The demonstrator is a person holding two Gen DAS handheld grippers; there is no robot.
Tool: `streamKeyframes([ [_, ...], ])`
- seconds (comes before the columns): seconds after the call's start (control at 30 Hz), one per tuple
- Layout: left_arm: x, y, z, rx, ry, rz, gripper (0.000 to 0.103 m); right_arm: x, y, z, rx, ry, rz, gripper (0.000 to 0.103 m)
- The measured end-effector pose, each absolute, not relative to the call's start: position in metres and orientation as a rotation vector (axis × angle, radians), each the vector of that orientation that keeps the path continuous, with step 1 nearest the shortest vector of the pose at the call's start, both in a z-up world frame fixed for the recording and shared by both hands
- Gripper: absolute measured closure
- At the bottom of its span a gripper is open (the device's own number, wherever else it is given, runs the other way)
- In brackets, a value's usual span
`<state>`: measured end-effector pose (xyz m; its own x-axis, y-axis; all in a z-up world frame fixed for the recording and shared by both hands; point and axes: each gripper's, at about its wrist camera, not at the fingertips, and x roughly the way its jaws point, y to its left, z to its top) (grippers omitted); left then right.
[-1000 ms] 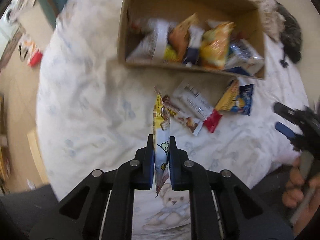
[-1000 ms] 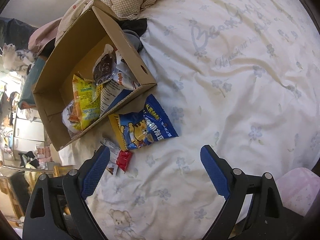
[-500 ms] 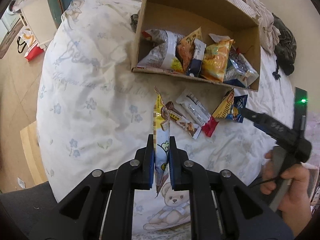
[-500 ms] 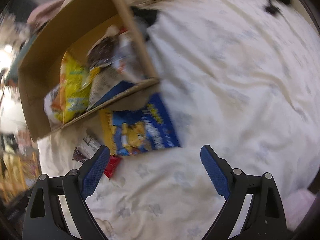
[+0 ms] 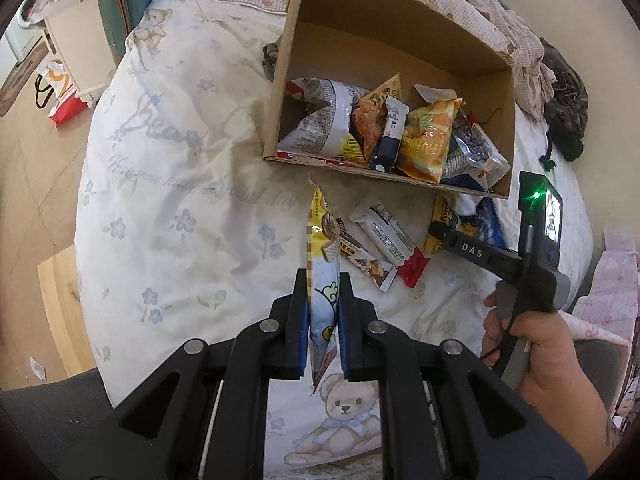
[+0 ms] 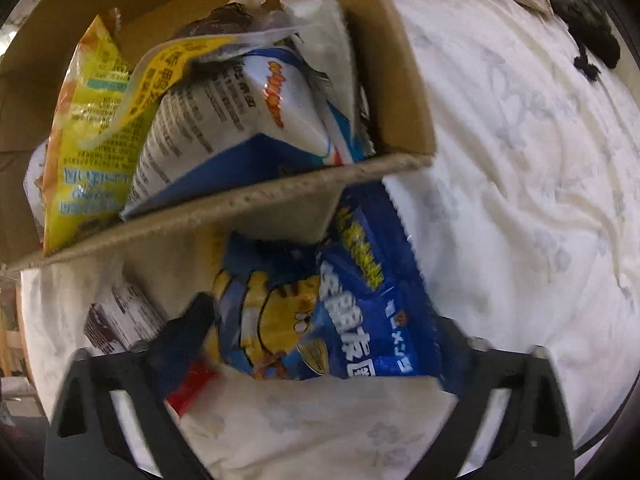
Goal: Organize snacks
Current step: 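Grasp the yellow bear-print bar with left gripper while right grasps blue-yellow bag, then carry both snacks into the cardboard box and open both grippers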
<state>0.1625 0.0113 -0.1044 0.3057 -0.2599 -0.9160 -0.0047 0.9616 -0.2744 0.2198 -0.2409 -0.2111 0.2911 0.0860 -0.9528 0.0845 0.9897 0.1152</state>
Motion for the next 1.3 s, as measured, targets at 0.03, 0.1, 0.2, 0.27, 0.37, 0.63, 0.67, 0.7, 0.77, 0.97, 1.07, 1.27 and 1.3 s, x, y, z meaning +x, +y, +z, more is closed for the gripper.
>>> streamKeyframes([
  [0.03, 0.163, 0.009, -0.104, -0.240, 1.249, -0.175, 0.094, 0.218, -0.240, -0.209, 0.145, 1.276, 0.013, 0.038],
  [0.1, 0.162, 0.006, -0.102, -0.230, 1.240, -0.179, 0.094, 0.213, -0.239, -0.206, 0.139, 1.276, 0.024, 0.044],
  [0.2, 0.161, 0.004, -0.101, -0.207, 1.224, -0.178, 0.094, 0.204, -0.237, -0.203, 0.147, 1.281, 0.039, 0.058],
  [0.27, 0.160, 0.005, -0.101, -0.196, 1.224, -0.168, 0.094, 0.196, -0.232, -0.199, 0.139, 1.284, 0.056, 0.069],
  [0.37, 0.160, 0.007, -0.105, -0.187, 1.231, -0.145, 0.094, 0.182, -0.230, -0.192, 0.130, 1.278, 0.069, 0.077],
  [0.63, 0.157, 0.008, -0.105, -0.167, 1.222, -0.123, 0.094, 0.144, -0.232, -0.171, 0.169, 1.253, 0.111, 0.085],
  [0.67, 0.156, 0.008, -0.105, -0.167, 1.222, -0.124, 0.094, 0.132, -0.227, -0.169, 0.181, 1.249, 0.115, 0.085],
  [0.7, 0.155, 0.008, -0.105, -0.167, 1.221, -0.125, 0.094, 0.126, -0.226, -0.165, 0.191, 1.243, 0.118, 0.085],
  [0.77, 0.154, 0.008, -0.104, -0.161, 1.216, -0.128, 0.094, 0.113, -0.223, -0.155, 0.210, 1.226, 0.128, 0.086],
  [0.97, 0.152, 0.007, -0.101, -0.155, 1.199, -0.137, 0.094, 0.106, -0.228, -0.136, 0.247, 1.145, 0.146, 0.088],
  [1.07, 0.151, 0.007, -0.098, -0.163, 1.189, -0.142, 0.094, 0.095, -0.236, -0.121, 0.282, 1.092, 0.168, 0.088],
  [1.27, 0.145, 0.011, -0.077, -0.209, 1.108, -0.176, 0.094, 0.088, -0.231, -0.080, 0.320, 0.935, 0.247, 0.088],
  [1.3, 0.144, 0.011, -0.070, -0.222, 1.083, -0.198, 0.094, 0.087, -0.231, -0.073, 0.312, 0.917, 0.255, 0.088],
])
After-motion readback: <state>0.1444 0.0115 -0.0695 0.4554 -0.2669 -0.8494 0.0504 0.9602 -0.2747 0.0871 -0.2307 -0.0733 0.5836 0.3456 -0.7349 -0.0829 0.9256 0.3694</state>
